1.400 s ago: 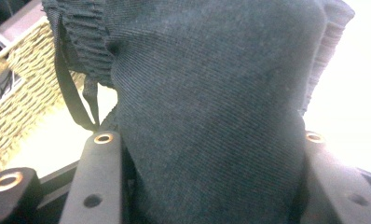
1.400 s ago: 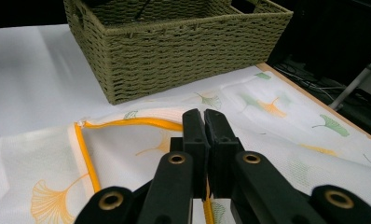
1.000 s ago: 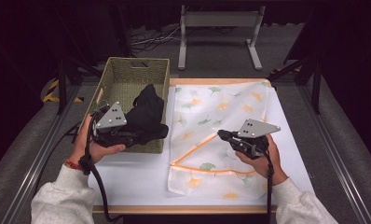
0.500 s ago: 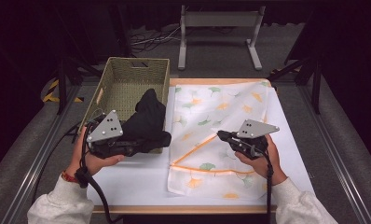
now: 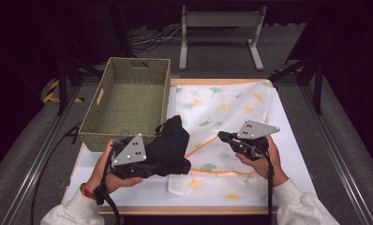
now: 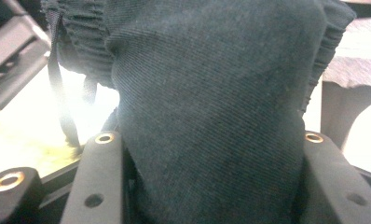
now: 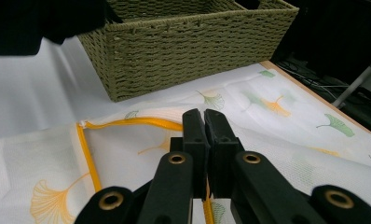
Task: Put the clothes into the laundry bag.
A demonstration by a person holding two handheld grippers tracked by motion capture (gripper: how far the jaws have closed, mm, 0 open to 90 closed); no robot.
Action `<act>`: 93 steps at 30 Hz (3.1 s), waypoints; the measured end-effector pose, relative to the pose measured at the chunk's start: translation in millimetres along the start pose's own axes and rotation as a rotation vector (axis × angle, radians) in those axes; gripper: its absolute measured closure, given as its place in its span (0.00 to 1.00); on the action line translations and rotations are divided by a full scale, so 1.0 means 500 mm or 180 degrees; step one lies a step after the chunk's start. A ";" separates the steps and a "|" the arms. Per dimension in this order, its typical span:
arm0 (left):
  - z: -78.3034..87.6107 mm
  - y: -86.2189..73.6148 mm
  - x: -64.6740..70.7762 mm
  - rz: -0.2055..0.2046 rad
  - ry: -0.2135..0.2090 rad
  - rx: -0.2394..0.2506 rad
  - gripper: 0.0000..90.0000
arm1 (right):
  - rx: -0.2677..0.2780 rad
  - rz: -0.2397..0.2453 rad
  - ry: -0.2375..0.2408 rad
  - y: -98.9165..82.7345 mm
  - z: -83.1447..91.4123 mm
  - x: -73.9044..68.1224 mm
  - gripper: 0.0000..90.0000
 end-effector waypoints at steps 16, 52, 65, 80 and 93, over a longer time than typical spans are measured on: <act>-0.147 0.028 0.104 -0.0077 -0.0696 -0.0212 0.56 | -0.0018 0.0022 0.0005 -0.002 -0.004 -0.001 0.98; -0.329 0.021 0.079 0.0283 -0.0249 -0.0878 0.54 | 0.0077 0.0123 0.0055 0.017 0.008 -0.016 0.98; -0.354 0.013 0.052 0.0383 -0.0073 -0.0918 0.48 | 0.0050 0.0123 0.0075 0.014 0.005 -0.018 0.98; -0.354 0.016 0.057 0.0374 -0.0108 -0.0887 0.36 | 0.0030 0.0106 0.0067 0.010 0.004 -0.015 0.98; -0.282 0.033 0.066 0.0275 -0.0099 -0.0584 0.26 | 0.0035 0.0075 0.0043 0.009 0.008 -0.012 0.98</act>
Point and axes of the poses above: each handheld gripper's, and its own axes: z roughly backward along the jaws, y roughly out of its top, x roughly to its right, the point moved 7 cm from there along -z, roughly forward along the jaws
